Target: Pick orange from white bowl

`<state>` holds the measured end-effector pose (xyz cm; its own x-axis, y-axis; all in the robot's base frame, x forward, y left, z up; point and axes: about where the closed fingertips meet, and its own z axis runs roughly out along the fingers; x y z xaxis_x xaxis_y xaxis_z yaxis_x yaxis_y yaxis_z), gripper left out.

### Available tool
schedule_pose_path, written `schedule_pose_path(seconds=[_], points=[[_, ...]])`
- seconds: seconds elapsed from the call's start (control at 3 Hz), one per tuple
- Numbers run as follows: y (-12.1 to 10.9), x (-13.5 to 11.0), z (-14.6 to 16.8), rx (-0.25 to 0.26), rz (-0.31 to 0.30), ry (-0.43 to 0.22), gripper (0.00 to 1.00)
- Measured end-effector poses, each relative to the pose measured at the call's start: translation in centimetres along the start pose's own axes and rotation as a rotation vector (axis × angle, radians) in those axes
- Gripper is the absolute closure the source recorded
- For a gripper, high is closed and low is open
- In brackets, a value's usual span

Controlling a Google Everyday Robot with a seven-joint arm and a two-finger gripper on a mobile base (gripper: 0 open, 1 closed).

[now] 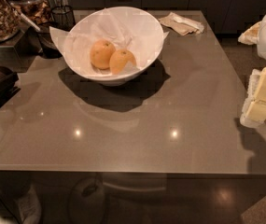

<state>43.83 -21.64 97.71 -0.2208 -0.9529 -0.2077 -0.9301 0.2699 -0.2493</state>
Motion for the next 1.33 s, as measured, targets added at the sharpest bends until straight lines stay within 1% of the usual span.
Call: schedule_pose_path(seconds=[0.33, 0.67, 1.0, 1.33], points=[[0.0, 0.0, 0.0, 0.000, 0.000, 0.000, 0.00], [-1.0, -1.2, 0.1, -0.026, 0.030, 0.021, 0.00], [-4.1, -3.9, 1.0, -0.077, 0.127, 0.022, 0.00], [-7.9, -7.2, 2.2, -0.085, 0.191, -0.002, 0.00]])
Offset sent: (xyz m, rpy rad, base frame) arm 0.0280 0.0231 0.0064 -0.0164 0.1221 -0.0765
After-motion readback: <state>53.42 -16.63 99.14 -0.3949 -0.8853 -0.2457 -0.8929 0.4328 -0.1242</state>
